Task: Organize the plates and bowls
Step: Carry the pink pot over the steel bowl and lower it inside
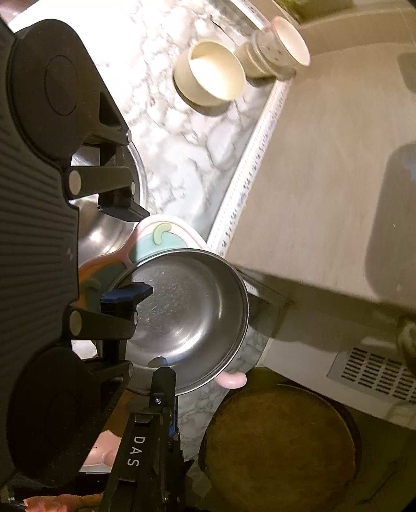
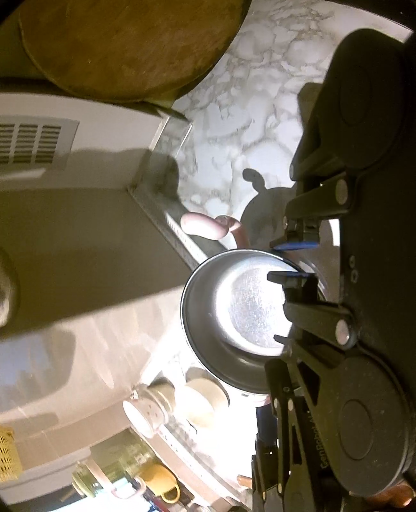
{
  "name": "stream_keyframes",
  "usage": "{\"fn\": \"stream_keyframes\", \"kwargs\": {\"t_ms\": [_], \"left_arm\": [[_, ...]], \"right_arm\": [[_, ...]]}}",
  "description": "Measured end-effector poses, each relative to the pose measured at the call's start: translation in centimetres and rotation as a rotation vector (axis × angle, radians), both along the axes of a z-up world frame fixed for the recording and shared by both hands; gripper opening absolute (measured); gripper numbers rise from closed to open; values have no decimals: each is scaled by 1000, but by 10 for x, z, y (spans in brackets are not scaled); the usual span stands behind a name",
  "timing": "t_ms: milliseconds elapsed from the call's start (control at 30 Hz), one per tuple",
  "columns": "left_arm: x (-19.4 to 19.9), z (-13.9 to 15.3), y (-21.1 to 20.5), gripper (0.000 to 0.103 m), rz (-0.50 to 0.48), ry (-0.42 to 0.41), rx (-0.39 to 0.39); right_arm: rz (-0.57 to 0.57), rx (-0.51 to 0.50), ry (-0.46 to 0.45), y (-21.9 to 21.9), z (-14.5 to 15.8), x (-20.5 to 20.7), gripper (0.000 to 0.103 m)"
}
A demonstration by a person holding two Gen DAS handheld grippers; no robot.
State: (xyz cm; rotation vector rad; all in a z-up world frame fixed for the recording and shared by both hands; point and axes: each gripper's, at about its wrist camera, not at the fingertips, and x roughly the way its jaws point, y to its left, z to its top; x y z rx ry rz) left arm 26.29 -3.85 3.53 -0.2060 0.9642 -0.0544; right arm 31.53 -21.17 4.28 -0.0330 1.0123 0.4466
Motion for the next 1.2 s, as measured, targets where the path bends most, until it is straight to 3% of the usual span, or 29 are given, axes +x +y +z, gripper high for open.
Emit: {"fn": "stream_keyframes", "kwargs": {"t_ms": [700, 1200], "left_arm": [[-63, -12, 67, 41, 64, 61, 19], [-71, -39, 69, 41, 20, 102, 33]], "right_arm": [[96, -17, 61, 77, -14, -47, 14], [75, -38, 137, 81, -42, -60, 14]]}}
